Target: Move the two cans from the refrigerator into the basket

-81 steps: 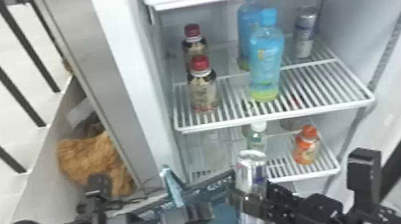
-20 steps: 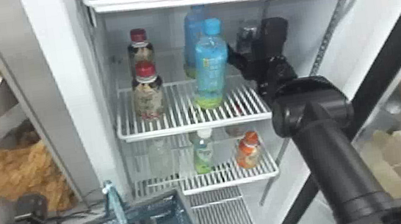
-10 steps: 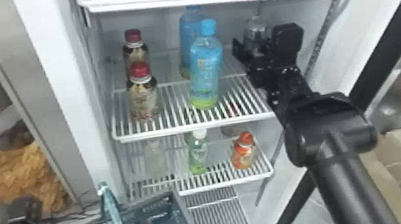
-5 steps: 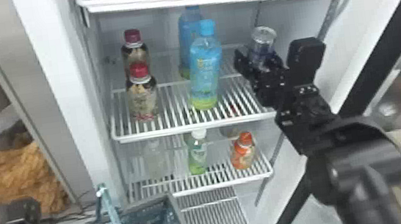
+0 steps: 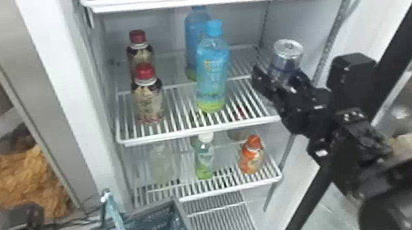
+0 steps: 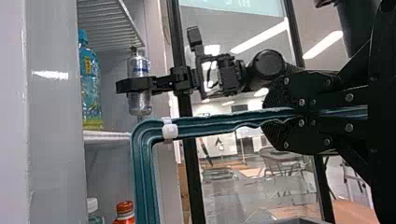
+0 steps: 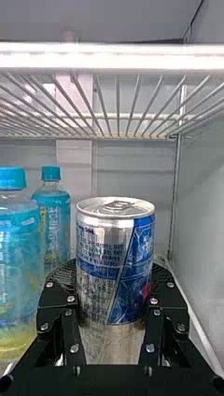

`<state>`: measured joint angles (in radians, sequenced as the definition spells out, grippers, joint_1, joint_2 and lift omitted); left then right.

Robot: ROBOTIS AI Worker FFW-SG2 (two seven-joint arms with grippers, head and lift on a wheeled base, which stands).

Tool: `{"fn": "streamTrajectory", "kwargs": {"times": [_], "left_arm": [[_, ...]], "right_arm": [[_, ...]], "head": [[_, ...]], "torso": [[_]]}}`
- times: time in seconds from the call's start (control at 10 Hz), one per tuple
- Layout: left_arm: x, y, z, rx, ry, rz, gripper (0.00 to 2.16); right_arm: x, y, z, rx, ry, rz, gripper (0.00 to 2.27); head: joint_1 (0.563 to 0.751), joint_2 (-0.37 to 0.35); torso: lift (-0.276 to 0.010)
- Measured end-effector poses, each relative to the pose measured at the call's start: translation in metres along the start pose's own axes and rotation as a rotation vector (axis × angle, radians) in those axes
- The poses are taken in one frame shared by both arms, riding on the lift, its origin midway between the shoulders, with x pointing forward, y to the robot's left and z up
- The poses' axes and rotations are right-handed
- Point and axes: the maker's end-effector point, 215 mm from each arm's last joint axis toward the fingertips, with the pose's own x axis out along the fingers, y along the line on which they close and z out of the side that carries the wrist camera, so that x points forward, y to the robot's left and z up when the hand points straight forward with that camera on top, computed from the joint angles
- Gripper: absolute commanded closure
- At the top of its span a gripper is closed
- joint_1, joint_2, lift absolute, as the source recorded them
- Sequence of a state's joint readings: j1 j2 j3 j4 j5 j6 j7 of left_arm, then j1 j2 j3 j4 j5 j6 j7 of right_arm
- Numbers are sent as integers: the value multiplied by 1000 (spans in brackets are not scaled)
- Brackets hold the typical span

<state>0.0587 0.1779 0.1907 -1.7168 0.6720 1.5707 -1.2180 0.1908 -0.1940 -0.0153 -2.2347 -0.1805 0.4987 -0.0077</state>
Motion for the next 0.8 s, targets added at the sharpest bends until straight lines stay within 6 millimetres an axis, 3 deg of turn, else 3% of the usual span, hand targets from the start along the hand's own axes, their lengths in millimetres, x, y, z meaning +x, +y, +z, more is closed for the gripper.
{"fn": "streamTrajectory", "kwargs": {"times": [0.5, 0.8], "left_arm": [[1, 0, -1, -1, 3, 0, 1190], [3, 0, -1, -1, 6, -3, 1190]], "right_arm": [[-85, 33, -9, 41, 96, 96, 1279], [-118, 68, -40, 102, 205, 198, 1279]], "head": [[695, -188], [695, -157]], "torso": [[-25], [-25]]}}
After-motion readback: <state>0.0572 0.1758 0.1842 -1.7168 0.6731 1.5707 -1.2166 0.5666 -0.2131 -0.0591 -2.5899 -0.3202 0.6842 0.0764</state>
